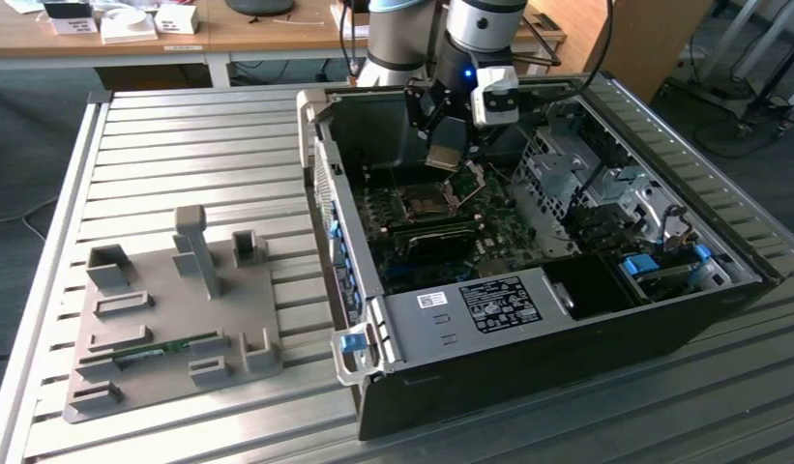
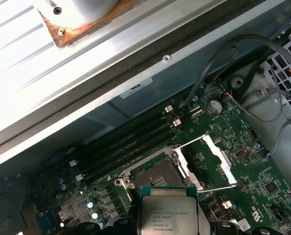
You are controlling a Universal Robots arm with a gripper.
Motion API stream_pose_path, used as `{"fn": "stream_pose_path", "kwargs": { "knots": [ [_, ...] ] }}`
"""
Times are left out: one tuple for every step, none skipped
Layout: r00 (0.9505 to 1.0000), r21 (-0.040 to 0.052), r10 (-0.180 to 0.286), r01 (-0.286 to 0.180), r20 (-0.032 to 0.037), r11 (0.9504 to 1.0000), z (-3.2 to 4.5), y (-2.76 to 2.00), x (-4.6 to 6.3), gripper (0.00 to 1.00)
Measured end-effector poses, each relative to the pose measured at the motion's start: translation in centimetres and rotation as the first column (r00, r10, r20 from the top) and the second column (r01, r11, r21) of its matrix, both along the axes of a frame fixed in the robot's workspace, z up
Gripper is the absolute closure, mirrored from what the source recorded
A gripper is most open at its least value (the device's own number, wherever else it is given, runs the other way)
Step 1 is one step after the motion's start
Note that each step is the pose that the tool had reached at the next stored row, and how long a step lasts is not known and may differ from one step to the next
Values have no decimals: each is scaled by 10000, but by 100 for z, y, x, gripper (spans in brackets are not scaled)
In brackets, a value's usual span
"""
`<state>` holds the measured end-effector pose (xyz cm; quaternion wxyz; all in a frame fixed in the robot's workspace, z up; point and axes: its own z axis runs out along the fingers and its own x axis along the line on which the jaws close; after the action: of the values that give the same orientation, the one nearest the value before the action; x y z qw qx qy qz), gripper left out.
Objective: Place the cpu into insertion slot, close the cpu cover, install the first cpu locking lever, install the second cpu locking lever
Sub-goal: 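Place the cpu into insertion slot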
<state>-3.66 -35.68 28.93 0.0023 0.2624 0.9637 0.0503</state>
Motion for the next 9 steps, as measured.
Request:
{"fn": "stream_pose_path", "kwargs": {
  "knots": [
    [10000,0,0,0,0,10000,0,0,0,46],
    [10000,0,0,0,0,10000,0,0,0,46],
    [10000,0,0,0,0,10000,0,0,0,46],
    [10000,1,0,0,0,10000,0,0,0,46],
    [10000,0,0,0,0,10000,0,0,0,46],
    [10000,0,0,0,0,10000,0,0,0,46],
    [10000,1,0,0,0,10000,0,0,0,46],
    [10000,0,-1,1,0,10000,0,0,0,46],
    [10000,1,-1,1,0,10000,0,0,0,46]
  ]
}}
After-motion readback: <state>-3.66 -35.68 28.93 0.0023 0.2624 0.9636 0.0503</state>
